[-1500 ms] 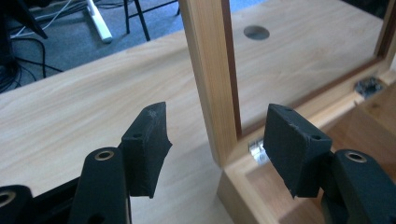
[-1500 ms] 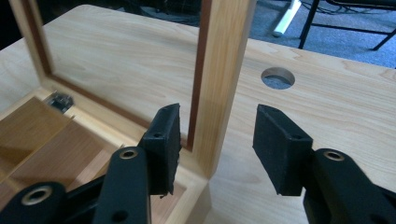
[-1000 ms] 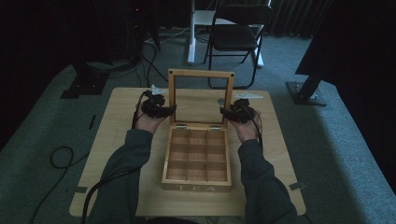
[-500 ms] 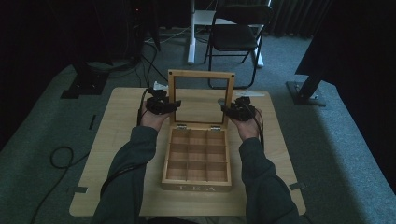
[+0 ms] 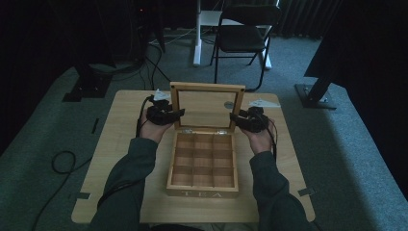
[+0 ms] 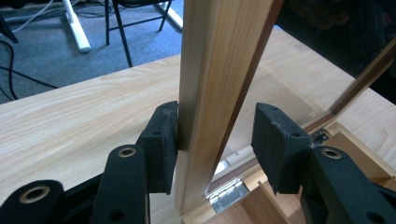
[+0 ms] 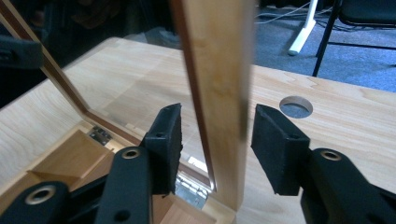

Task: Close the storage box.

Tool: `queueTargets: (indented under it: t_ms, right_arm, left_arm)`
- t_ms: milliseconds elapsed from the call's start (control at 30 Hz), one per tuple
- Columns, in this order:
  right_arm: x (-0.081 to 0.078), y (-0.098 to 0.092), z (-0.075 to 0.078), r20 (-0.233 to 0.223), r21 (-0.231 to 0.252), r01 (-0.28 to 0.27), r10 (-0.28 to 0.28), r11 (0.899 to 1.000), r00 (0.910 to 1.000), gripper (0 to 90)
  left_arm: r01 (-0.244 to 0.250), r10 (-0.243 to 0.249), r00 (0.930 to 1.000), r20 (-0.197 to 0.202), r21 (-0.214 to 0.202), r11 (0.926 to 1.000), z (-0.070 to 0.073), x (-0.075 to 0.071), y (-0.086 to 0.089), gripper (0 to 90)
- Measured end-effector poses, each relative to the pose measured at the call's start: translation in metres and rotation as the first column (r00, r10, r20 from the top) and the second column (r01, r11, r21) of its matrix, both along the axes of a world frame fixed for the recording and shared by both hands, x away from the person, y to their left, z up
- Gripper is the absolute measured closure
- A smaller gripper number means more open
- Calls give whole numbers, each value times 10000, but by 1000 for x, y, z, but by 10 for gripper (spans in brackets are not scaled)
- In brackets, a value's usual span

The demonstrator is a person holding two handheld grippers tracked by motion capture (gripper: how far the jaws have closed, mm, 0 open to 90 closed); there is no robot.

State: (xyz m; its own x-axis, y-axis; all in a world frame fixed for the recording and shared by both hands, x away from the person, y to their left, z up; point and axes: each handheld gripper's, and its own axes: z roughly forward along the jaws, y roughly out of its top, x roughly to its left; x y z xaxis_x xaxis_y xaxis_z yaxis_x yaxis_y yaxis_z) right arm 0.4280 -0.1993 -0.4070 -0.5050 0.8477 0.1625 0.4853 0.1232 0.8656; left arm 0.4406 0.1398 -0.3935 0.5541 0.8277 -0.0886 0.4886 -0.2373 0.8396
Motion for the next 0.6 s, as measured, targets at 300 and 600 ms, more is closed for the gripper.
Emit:
queueTargets:
  t_ms: [300, 600]
  right_arm:
    - [-9, -18, 5, -8, -62, 348, -348, 9994, 9994, 551]
    - [-17, -15, 9, 131, -268, 10, -7, 9996, 9999, 612]
  left_arm:
    - [-13, 15, 9999, 116, -136, 9999, -2, -4, 1, 515]
    - [175, -175, 9997, 172, -17, 9998, -1, -11, 3, 512]
